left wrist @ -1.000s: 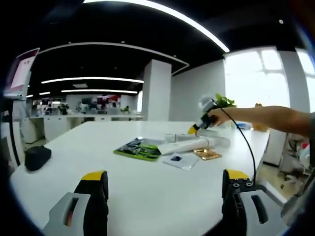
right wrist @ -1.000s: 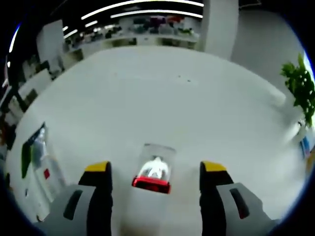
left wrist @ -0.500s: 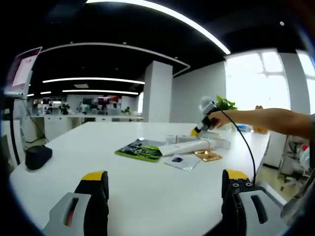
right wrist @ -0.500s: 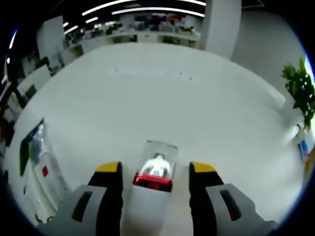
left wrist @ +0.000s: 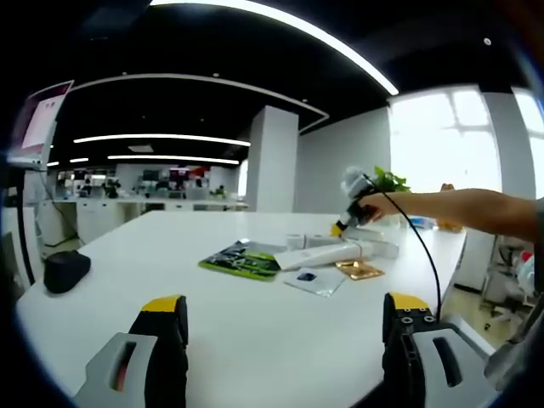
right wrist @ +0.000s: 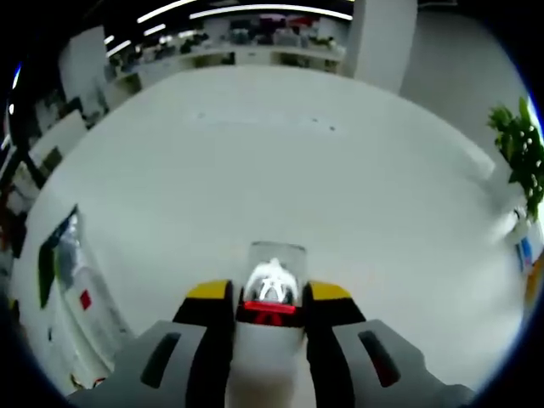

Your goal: Arrange the skincare products in the storage area until every visible bottle or jar stands upright without overlapping.

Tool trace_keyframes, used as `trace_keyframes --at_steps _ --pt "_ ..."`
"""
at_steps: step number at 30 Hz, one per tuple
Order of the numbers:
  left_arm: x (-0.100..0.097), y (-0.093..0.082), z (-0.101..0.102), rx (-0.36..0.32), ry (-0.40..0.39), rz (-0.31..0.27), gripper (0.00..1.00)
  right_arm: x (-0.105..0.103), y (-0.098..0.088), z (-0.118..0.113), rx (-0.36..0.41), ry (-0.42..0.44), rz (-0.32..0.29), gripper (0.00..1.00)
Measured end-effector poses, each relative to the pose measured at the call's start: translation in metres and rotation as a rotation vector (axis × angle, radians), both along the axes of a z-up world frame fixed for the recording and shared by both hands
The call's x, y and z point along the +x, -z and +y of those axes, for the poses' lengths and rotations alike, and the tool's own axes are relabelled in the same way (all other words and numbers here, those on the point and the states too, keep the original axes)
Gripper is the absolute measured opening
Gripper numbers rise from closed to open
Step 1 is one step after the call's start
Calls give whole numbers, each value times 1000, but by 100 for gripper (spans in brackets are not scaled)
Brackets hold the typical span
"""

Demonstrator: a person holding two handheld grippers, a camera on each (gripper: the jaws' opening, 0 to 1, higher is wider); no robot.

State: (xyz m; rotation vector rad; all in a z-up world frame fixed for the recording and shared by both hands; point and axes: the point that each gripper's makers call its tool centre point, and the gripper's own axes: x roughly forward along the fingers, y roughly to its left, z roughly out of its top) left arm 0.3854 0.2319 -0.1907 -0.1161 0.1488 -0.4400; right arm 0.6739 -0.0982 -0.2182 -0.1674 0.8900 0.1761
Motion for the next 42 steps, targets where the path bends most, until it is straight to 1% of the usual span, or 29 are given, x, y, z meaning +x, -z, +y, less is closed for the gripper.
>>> trace_keyframes --at_steps 5,9,13,16,20,24,27,36,39,42 --pt "0 0 0 0 -1 0 98 -3 0 1 -6 8 11 31" --pt "0 1 -1 2 -3 1 98 -10 -1 3 -6 11 36 30" --pt "0 1 -1 7 -3 3 98 -15 -7 3 6 19 27 30" --pt "0 1 0 6 -3 2 98 -13 -15 2 25 25 11 30" --pt "1 0 0 6 -2 1 98 -13 -29 3 42 20 -23 29" --pt "0 0 0 6 -2 1 98 -12 -44 3 43 19 -64 29" --pt "0 0 -1 5 -1 -1 98 -12 -55 4 39 17 -106 29" --pt "-1 1 -2 10 2 0 98 -10 -84 5 65 18 -215 28" --pt "0 1 -3 14 1 -1 98 -11 -97 6 80 17 -267 28" --pt "0 1 -4 10 4 -6 98 -11 -108 4 95 19 -302 28"
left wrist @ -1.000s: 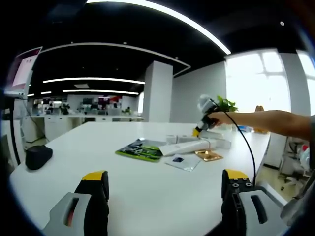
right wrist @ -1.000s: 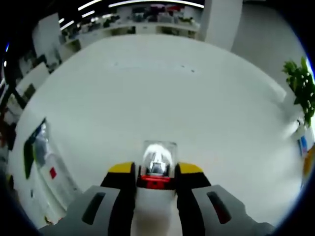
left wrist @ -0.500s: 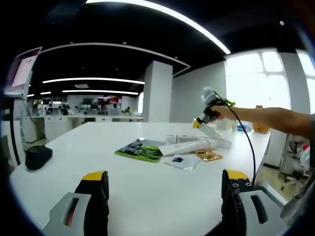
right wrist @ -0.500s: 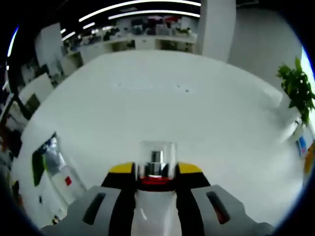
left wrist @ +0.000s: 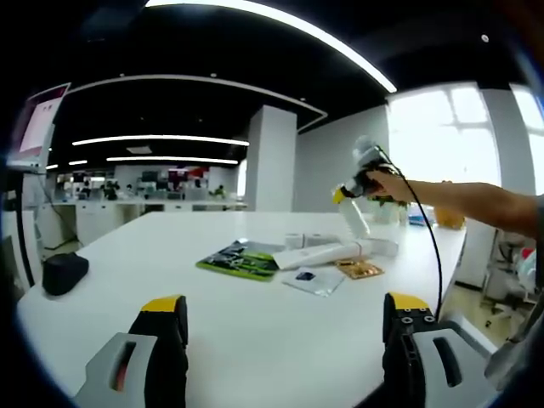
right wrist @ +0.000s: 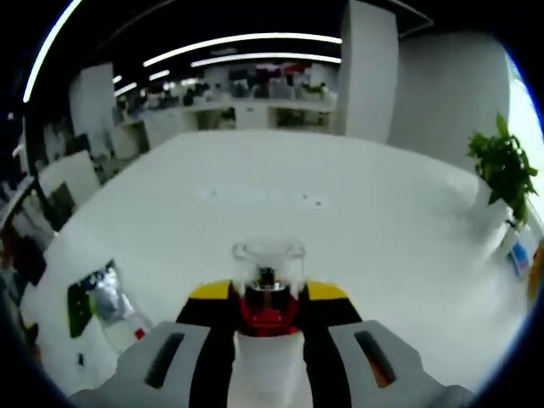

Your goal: Arrange the skincare products in the storage area until every visible bottle or jar stands upright without overlapping.

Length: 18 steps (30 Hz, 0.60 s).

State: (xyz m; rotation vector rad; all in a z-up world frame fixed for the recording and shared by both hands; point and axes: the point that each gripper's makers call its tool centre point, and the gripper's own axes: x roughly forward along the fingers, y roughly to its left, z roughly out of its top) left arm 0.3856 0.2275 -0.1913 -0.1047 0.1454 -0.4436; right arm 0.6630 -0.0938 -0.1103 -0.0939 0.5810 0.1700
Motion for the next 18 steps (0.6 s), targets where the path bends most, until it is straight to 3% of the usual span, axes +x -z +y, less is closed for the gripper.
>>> trace_keyframes --at_steps 18 --pt "2 0 -4 2 -4 -5 98 -11 -11 -25 93 -4 -167 27"
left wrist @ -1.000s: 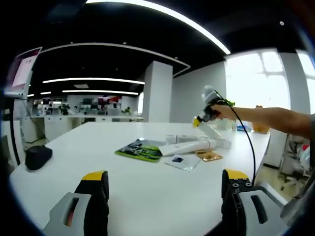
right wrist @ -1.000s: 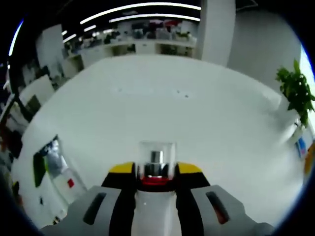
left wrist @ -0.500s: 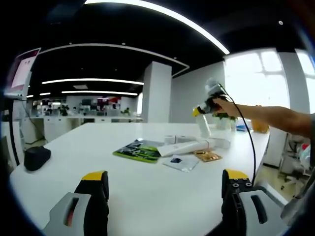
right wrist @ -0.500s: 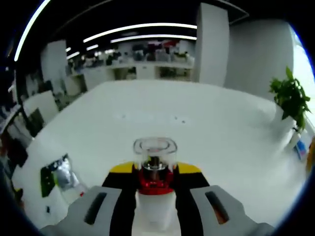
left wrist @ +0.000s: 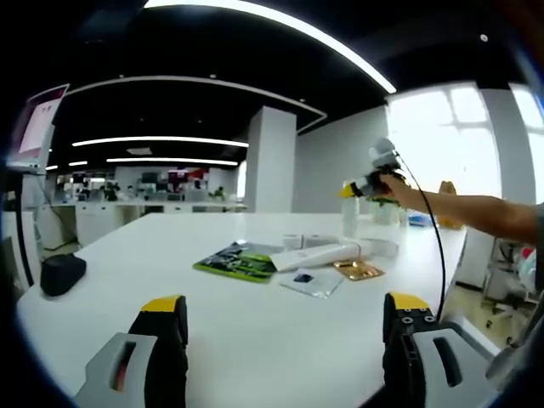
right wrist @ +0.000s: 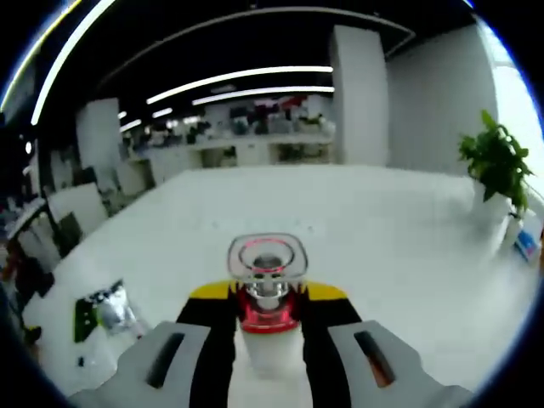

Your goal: Arrange the skincare products in the storage area until every visible bottle or jar stands upright without overlapping.

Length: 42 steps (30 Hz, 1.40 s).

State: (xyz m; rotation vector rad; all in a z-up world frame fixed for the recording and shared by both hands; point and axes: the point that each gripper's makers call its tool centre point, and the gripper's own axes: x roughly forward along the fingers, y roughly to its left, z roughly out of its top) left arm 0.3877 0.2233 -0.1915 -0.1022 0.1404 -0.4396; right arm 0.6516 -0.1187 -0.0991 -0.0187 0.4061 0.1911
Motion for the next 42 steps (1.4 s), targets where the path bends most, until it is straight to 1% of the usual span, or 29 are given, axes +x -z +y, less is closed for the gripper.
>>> trace_keyframes --at_steps 2,3,6,7,8,9,10,12,14,15,16,17,18,20,21,22,23,25,26,27,29,30,31,32,34,35,36,39,42 --pt "1 0 -1 3 -2 -2 98 -3 -1 1 -12 -17 -20 28" --pt "1 1 -1 6 -2 -2 98 -3 -2 2 -31 -21 -46 28" --pt "1 1 -3 11 -3 -5 98 -5 -4 5 -86 -25 -98 28" --pt "1 1 -2 12 -5 -6 98 -7 -3 8 -81 -27 -100 28" --pt "1 1 -2 12 -7 -7 98 -3 -6 6 -78 -29 -106 28" --pt "1 1 -3 11 -7 -8 98 -3 -7 7 -76 -30 -117 28" --pt "1 1 -3 11 -4 -8 98 -5 -7 7 -76 -32 -136 28" --pt "1 1 -5 10 0 -7 98 -3 -11 8 -81 -51 -184 28" --pt "1 1 -5 13 -2 -6 98 -4 -14 9 -86 -66 -245 29" --pt "1 1 -5 16 -4 -5 98 -6 -15 10 -96 -77 -273 30" --pt "1 1 -5 17 -6 -4 98 -8 -17 10 -94 -91 -308 33" --pt "2 1 -5 18 -6 -3 98 -9 -20 12 -78 -105 -335 41" --pt "2 1 -5 18 -7 -3 98 -10 -20 11 -66 -117 -343 47" --pt "2 1 -6 17 -8 -3 98 -11 -18 10 -56 -135 -332 57" --pt "2 1 -6 18 -8 -3 98 -13 -16 10 -52 -152 -323 60" --pt "3 2 -6 22 -7 -2 98 -13 -15 9 -53 -159 -323 63" --pt "3 2 -7 29 -6 0 98 -15 -13 9 -49 -171 -326 70" --pt "3 3 -7 39 -5 2 99 -19 -8 8 -35 -195 -324 78" --pt "3 3 -7 41 -5 2 99 -19 -3 7 -24 -209 -309 80" --pt "3 3 -7 41 -6 1 99 -22 5 8 -14 -228 -275 80" --pt "3 3 -7 40 -7 1 98 -24 17 1 -23 -227 -249 79" --pt "3 3 -7 40 -7 1 98 -24 23 -3 -30 -228 -235 77" --pt "3 4 -7 43 -7 1 98 -25 30 -7 -33 -230 -209 71" --pt "3 4 -7 49 -7 2 98 -26 38 -12 -22 -221 -173 65" --pt "3 5 -8 58 -7 7 98 -27 51 -17 1 -227 -124 53" --pt "3 6 -8 61 -8 9 98 -28 55 -18 4 -229 -111 50" --pt "3 6 -8 63 -8 11 98 -28 57 -19 0 -232 -109 49" --pt "4 7 -9 66 -12 13 98 -29 69 -18 -19 -253 -72 46" --pt "4 8 -10 73 -10 17 98 -29 77 -16 -24 -255 -42 40"
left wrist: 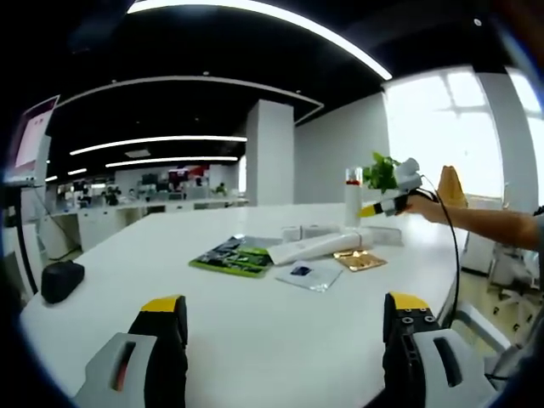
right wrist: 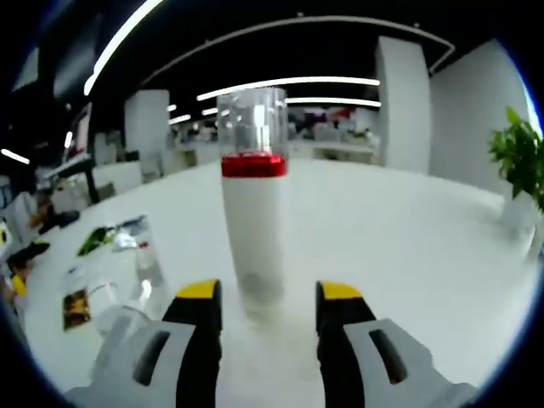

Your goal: Arrange the skincare products in the storage area until every visible bottle or jar stands upright without overlapping.

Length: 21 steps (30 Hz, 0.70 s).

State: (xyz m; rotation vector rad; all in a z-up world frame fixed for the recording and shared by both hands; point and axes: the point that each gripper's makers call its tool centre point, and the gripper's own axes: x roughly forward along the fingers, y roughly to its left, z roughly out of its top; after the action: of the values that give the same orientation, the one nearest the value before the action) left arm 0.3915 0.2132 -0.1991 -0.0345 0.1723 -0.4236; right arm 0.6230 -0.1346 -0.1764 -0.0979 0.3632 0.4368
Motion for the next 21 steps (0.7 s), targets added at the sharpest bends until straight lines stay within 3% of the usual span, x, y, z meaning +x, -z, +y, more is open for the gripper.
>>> trace_keyframes --at_steps 4,21 --pt "0 1 -1 5 4 2 98 2 5 2 1 1 10 35" --pt "-2 -1 -1 -10 11 -4 98 13 19 11 1 40 32 29"
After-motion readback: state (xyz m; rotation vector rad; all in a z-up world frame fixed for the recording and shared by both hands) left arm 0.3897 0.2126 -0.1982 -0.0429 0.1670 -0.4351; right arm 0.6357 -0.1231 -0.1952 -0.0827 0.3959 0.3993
